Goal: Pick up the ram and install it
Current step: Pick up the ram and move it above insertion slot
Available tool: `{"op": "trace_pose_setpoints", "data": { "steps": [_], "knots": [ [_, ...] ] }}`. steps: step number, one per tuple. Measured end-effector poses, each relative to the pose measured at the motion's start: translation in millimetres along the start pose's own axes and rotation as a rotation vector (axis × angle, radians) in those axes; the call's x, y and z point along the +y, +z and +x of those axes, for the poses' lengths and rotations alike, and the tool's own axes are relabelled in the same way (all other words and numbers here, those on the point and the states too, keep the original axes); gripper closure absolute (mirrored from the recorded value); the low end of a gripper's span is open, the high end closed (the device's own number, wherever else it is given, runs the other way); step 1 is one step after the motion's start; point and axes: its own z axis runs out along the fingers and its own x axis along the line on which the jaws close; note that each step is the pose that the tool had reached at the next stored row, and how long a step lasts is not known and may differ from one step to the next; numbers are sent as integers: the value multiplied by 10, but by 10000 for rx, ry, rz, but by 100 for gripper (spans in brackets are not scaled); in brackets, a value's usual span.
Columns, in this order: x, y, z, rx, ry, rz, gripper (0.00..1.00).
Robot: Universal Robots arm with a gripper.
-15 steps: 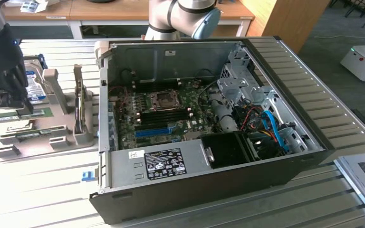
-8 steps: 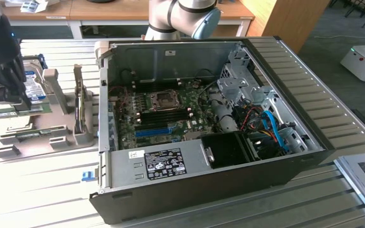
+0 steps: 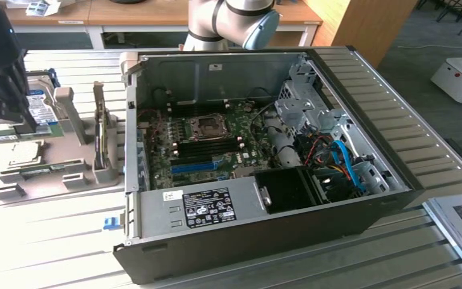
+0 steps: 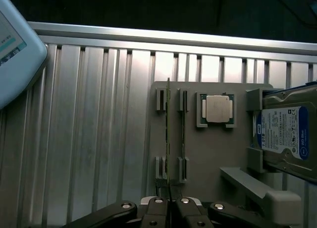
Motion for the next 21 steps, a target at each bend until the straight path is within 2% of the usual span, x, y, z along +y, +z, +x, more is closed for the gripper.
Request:
{"op": "trace_pose_setpoints", "data": {
  "steps": [21],
  "knots": [
    [-13, -363, -7, -2, 1, -25, 88]
  ]
}}
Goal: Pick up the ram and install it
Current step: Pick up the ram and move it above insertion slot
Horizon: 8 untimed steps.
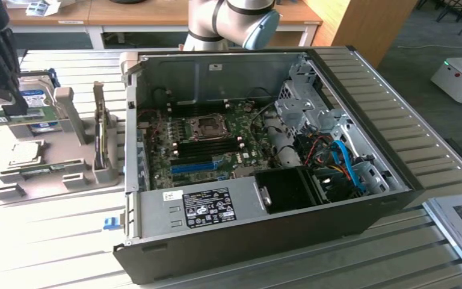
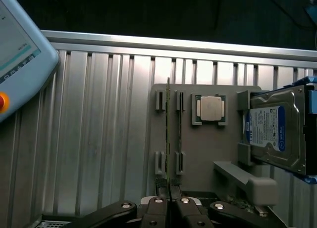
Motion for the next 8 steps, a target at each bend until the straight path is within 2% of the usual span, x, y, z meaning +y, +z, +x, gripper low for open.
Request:
{"op": "trace_pose_setpoints", "data": {
  "steps": [8],
  "knots": [
    [0, -27, 0, 0, 0, -2, 88]
  ]
}}
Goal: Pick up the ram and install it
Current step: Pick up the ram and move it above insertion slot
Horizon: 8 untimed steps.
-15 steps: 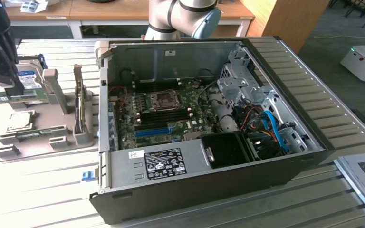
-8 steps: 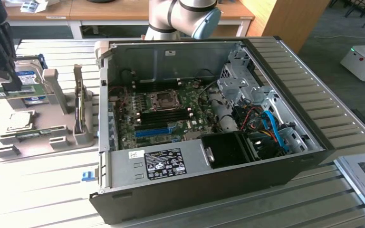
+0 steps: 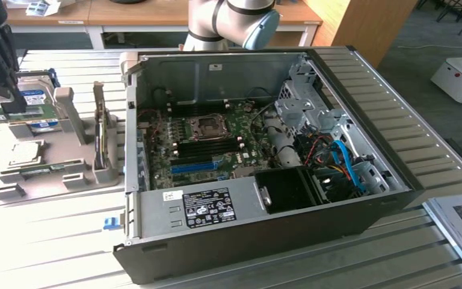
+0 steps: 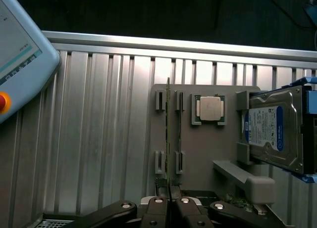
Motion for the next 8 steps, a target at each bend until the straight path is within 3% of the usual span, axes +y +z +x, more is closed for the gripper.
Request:
{"op": "trace_pose_setpoints", "data": {
  "steps": [4, 8],
  "knots": [
    [-28, -2, 1, 1, 0, -2, 88],
    [-109, -8, 4, 0, 0, -10, 88]
  ]
}}
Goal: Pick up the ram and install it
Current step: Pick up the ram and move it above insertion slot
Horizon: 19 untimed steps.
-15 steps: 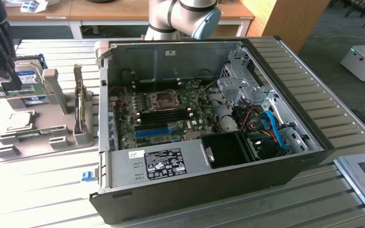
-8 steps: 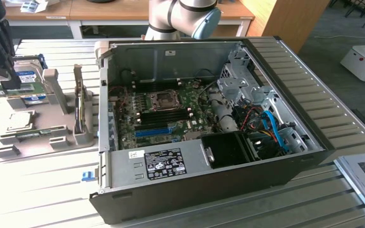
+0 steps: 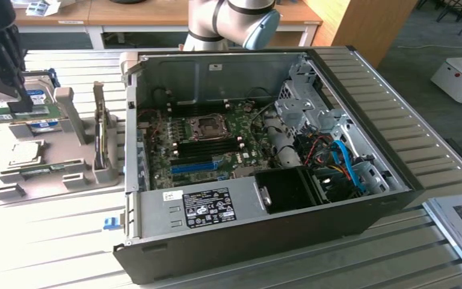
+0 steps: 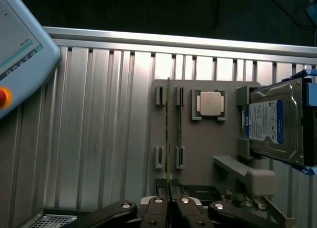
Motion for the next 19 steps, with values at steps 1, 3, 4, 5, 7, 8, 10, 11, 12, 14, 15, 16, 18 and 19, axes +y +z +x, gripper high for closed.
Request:
{"op": "trace_pose_setpoints", "data": {
  "steps": [1, 3, 4, 5, 7, 8, 10, 11, 12, 14, 15, 16, 18, 19],
  "knots": [
    [-23, -1, 1, -1, 1, -2, 88],
    [-70, -4, 3, -2, 0, -8, 88],
    [-94, -6, 4, -1, 0, -11, 88],
    [-120, -9, 5, -1, 0, -16, 88],
    [-165, -12, 7, -1, 0, -22, 88],
    [-191, -14, 8, -1, 1, -26, 88],
    [-243, -17, 9, -1, 1, -33, 88],
    [-271, -19, 10, -2, 1, -37, 88],
    [-300, -20, 12, -3, 1, -41, 88],
    [-359, -25, 14, -2, 0, -52, 88],
    [-387, -27, 16, -2, 0, -57, 88],
    [-416, -29, 16, -3, 0, -61, 88],
    [-474, -33, 18, -3, 2, -72, 88],
    [-503, -34, 19, -4, 2, -76, 88]
  ]
}}
